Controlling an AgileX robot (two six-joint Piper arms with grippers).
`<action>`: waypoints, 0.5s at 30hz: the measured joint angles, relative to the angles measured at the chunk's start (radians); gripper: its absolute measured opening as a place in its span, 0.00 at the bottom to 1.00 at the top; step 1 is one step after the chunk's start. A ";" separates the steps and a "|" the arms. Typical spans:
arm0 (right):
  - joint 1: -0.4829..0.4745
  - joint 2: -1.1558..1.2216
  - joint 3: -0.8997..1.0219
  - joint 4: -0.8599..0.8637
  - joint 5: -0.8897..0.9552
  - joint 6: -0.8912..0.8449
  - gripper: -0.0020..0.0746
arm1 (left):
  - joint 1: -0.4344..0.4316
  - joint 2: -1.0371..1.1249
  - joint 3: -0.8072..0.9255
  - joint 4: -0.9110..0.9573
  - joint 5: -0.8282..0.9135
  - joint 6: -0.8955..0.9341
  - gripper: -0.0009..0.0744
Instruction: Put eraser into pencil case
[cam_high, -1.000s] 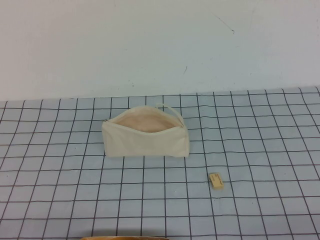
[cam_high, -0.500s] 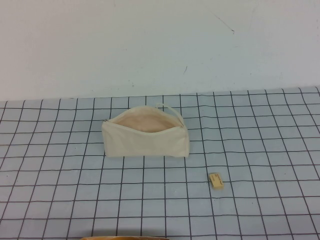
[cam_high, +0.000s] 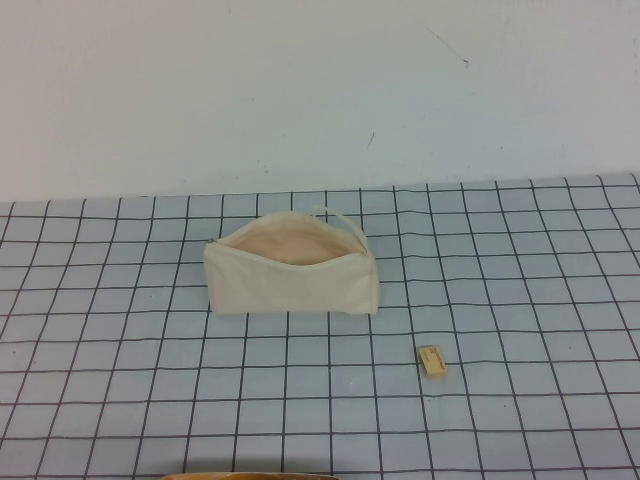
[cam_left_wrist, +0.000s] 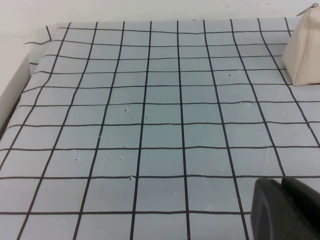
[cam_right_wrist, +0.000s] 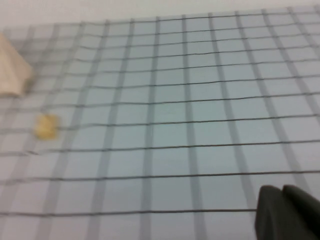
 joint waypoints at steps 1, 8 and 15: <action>0.000 0.000 0.000 0.053 0.000 0.002 0.02 | 0.000 0.000 0.000 0.000 0.000 0.000 0.01; 0.000 0.000 0.002 0.590 0.006 0.105 0.02 | 0.000 0.000 0.000 0.000 0.000 0.000 0.01; 0.000 0.000 0.002 0.620 -0.104 0.047 0.02 | 0.000 0.000 0.000 0.000 0.000 0.000 0.01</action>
